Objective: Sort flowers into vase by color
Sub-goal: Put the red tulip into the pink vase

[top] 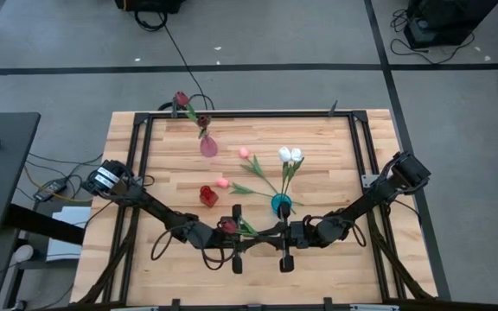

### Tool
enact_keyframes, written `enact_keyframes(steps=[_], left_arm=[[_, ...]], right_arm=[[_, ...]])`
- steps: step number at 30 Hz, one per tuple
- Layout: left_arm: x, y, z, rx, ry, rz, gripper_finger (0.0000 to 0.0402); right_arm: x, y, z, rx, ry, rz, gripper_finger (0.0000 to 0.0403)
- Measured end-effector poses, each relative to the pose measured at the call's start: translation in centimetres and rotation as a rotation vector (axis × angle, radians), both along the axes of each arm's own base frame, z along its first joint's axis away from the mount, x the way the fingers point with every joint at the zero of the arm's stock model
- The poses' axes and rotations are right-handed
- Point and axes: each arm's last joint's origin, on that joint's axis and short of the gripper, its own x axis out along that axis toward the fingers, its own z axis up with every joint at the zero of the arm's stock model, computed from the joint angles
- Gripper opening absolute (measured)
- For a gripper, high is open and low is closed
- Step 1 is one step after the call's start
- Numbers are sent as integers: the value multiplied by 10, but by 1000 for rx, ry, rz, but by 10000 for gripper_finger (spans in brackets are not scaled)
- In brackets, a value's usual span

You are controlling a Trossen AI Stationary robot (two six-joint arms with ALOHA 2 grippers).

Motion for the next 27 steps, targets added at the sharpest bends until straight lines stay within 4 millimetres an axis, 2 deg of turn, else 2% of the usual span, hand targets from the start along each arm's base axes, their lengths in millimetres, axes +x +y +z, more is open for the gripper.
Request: enact_keyframes(steps=[3,8,11,15,21,27], left_arm=[[0,0,0,21,0,-2,10],[0,0,0,26,3,-5,6],[0,0,-1,27,7,-5,4],[-4,0,5,44,52,-11,2],[-32,-3,29,97,204,35,1],[-73,9,65,191,276,255,1]], right_arm=[[0,0,0,13,0,3,18],[0,0,-1,34,10,15,31],[0,1,-2,33,22,17,59],[-5,5,4,30,18,15,117],[-32,13,30,-55,108,-90,180],[-70,15,45,-45,276,-81,193]])
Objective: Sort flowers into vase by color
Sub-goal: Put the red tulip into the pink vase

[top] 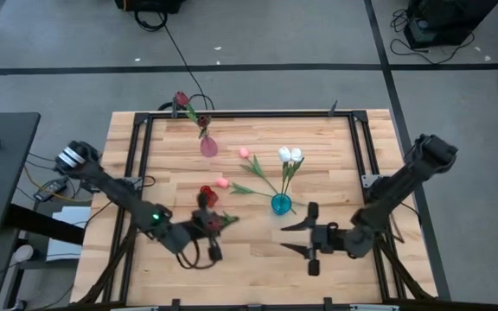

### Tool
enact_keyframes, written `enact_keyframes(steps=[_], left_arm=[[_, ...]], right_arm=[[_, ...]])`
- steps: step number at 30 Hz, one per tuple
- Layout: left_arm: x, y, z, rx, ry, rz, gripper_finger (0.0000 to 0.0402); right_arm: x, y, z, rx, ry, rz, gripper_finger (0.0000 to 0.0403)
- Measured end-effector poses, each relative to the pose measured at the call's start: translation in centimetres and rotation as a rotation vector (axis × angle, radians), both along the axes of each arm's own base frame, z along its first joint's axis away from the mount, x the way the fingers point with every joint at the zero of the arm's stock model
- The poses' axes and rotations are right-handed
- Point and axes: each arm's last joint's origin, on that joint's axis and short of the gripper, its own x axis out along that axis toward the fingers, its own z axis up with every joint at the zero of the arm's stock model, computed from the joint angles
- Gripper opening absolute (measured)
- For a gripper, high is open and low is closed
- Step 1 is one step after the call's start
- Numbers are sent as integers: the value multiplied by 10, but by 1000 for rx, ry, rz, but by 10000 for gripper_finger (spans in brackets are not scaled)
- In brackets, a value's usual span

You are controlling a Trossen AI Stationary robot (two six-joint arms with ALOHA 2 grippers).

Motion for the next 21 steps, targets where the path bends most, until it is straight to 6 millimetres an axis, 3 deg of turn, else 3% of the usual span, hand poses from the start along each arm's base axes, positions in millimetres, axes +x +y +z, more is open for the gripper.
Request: enact_keyframes(steps=[3,7,14,18,21], left_arm=[[-16,16,13,29,40,68,1],[-32,41,22,28,80,156,0],[-67,90,2,4,51,297,0],[-92,115,-7,-18,4,369,0],[-107,128,-3,-21,-41,398,0]], right_arm=[[-15,-3,-1,41,71,3,187],[-29,-11,-16,71,96,-5,179],[-46,-31,-51,138,33,-23,173],[-50,-40,-60,145,-20,-28,173],[-51,-46,-64,123,-40,-33,173]])
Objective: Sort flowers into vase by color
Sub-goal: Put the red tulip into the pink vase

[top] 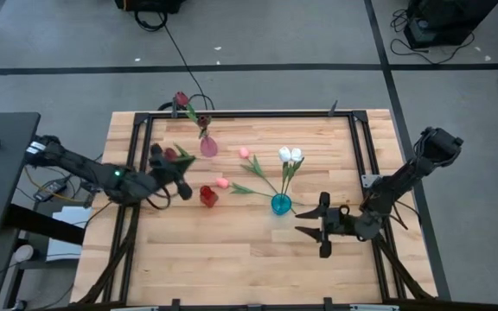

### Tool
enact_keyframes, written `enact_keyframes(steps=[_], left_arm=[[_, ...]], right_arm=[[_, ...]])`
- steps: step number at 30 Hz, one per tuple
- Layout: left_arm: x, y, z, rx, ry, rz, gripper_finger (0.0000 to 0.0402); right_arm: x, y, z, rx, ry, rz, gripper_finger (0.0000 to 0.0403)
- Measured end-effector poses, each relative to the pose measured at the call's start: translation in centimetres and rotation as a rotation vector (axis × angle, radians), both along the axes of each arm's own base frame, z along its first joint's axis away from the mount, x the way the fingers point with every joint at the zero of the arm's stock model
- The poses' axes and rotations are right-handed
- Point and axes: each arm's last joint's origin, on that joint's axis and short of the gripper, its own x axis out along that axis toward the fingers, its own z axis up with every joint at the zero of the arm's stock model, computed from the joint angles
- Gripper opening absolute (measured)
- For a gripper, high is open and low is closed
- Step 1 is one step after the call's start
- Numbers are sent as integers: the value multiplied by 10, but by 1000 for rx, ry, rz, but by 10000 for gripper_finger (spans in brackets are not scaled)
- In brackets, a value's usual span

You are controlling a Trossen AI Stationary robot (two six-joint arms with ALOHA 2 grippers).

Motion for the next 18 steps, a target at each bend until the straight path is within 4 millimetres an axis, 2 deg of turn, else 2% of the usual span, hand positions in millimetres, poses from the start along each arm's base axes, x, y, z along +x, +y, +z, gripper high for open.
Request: enact_keyframes(steps=[8,13,18], left_arm=[[-24,23,19,54,-61,97,0],[-25,36,21,83,-46,177,0],[-21,48,24,62,-89,150,0]], right_arm=[[7,-10,-3,-28,25,32,172],[17,-26,-5,-22,82,105,165],[24,-42,-9,-4,141,138,158]])
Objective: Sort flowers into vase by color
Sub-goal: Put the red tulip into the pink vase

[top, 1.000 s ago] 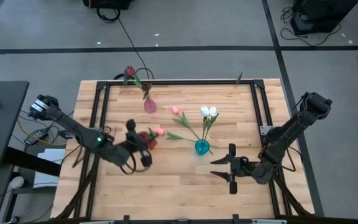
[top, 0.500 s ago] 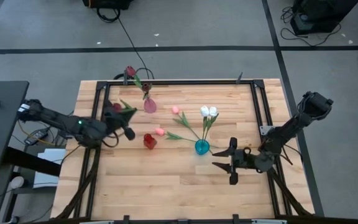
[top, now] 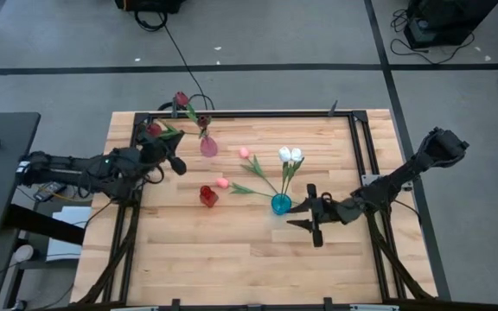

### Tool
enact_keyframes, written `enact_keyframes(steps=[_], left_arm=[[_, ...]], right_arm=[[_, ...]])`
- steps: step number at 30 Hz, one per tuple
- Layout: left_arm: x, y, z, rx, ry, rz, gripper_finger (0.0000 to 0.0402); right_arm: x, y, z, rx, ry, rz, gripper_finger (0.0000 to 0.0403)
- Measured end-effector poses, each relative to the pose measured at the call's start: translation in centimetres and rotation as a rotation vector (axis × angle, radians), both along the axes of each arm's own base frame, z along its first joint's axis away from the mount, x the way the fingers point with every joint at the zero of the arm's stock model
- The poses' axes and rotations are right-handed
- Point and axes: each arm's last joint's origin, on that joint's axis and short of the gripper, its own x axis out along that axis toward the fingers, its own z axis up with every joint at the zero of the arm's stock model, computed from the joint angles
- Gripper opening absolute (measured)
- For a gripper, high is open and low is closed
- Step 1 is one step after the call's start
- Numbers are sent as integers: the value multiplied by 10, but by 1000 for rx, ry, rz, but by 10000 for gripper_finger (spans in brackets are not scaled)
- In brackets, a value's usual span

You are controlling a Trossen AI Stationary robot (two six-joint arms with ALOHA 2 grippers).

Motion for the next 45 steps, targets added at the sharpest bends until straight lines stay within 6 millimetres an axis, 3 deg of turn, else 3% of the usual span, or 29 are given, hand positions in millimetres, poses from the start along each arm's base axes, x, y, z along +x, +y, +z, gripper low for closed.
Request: enact_keyframes(steps=[6,18,31,37,41,45], left_arm=[[13,11,-7,-7,49,31,0],[41,36,-32,-88,137,68,0],[42,93,-57,-256,199,81,0],[48,103,-70,-335,213,30,1],[50,105,-72,-342,217,27,16],[49,102,-72,-349,247,15,61]], right_arm=[[5,-7,0,24,13,42,157],[3,-4,0,58,16,56,157],[3,-3,0,75,16,57,157],[3,-3,0,75,16,57,157],[3,-3,0,89,18,54,157],[2,-3,0,100,20,53,157]])
